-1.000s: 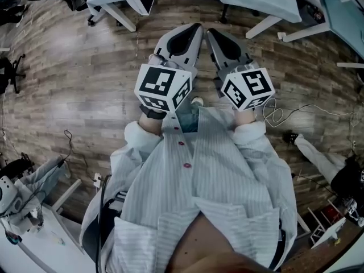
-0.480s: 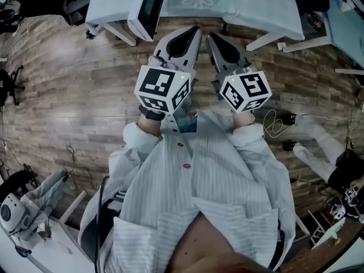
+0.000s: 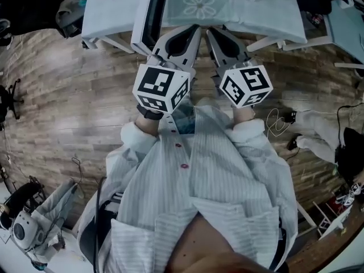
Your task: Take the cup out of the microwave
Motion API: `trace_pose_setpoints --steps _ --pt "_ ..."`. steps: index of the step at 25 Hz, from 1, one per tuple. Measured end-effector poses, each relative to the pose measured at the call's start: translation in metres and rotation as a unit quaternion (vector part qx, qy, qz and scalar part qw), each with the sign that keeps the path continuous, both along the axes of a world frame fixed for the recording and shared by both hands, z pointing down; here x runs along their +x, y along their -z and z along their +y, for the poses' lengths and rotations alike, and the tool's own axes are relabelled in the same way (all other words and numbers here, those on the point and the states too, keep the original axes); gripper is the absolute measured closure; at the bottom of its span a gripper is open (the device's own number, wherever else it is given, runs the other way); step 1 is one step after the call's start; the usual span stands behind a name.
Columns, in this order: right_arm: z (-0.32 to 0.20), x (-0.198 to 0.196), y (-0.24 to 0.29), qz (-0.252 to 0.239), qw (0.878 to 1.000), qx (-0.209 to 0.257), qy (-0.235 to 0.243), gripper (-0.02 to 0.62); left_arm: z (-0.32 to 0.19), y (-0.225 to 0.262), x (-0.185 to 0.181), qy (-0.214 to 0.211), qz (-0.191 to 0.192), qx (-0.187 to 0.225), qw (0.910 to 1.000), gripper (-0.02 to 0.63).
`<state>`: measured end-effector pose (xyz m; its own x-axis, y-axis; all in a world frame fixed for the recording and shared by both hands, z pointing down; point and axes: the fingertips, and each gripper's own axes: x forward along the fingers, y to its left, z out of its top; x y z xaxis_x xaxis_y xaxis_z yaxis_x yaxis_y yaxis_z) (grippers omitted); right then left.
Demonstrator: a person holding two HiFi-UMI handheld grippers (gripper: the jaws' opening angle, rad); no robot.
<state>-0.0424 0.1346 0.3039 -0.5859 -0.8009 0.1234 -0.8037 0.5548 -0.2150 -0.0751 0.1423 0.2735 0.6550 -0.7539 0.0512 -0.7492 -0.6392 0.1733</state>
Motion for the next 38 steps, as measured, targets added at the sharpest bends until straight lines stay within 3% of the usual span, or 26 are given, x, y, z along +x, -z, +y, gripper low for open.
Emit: trace_pose_setpoints --steps 12,38 --pt "-0.038 0.004 -0.007 -0.001 1.0 -0.009 -0.014 0.557 -0.035 -0.008 0.009 -0.015 0.008 -0.006 0.9998 0.597" --pt "-0.254 0.051 -0.008 -0.008 0.997 -0.035 0.073 0.557 -0.25 0.002 0.054 0.083 0.012 -0.011 0.9964 0.597"
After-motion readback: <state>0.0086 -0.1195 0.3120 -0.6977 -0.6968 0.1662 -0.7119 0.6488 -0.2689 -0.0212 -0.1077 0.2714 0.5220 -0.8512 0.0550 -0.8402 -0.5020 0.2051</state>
